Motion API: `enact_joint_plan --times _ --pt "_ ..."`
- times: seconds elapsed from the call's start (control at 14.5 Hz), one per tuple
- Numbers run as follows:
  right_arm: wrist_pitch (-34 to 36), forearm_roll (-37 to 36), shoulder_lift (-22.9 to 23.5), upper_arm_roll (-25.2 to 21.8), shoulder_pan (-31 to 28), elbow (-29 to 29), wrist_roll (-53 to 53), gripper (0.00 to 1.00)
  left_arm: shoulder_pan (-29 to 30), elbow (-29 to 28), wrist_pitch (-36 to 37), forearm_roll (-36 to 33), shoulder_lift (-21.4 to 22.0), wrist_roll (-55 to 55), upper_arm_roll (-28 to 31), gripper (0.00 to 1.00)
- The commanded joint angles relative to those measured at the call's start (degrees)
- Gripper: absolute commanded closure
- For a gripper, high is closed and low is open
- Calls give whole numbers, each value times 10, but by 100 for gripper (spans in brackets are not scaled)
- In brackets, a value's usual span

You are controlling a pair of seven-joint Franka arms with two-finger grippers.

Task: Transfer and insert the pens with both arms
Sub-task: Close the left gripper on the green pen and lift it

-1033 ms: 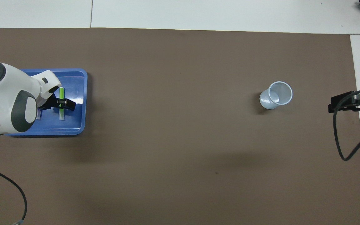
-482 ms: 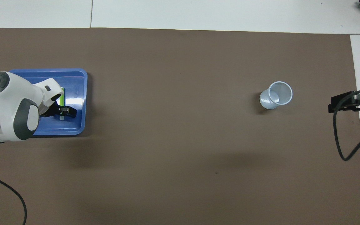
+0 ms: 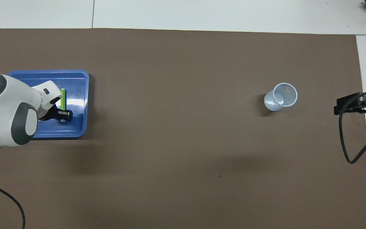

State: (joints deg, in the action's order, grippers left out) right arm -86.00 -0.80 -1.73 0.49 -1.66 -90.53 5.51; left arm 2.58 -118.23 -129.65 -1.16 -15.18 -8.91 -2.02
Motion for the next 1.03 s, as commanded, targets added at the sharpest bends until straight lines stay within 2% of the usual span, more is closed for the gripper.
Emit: enact_joint_plan --times 0.0,0.14,0.21,0.28,0.41,0.55,0.69,0.96 --pt "2 -1 -3 3 -5 1 -12 0 -1 -33 -37 -7 2 -4 2 55" --pt "2 -1 -3 3 -5 1 -12 0 1 -59 -84 -7 3 -3 2 56" --pt "2 -1 -3 3 -5 1 -12 0 0 -67 -102 -7 3 -2 2 61" --pt "2 -1 -3 3 -5 1 -12 0 0 -71 -107 -7 3 -2 2 67" --pt "2 -1 -3 3 -5 1 -12 0 -1 -71 -111 -7 3 -1 2 69" --pt "2 -1 -3 3 -5 1 -12 0 -3 -71 -118 -7 3 -1 2 80" --pt "2 -1 -3 3 -5 1 -12 0 -2 -70 -119 -7 3 -2 2 100" --pt "2 -1 -3 3 -5 1 -12 0 -5 -63 -116 -7 2 0 1 100"
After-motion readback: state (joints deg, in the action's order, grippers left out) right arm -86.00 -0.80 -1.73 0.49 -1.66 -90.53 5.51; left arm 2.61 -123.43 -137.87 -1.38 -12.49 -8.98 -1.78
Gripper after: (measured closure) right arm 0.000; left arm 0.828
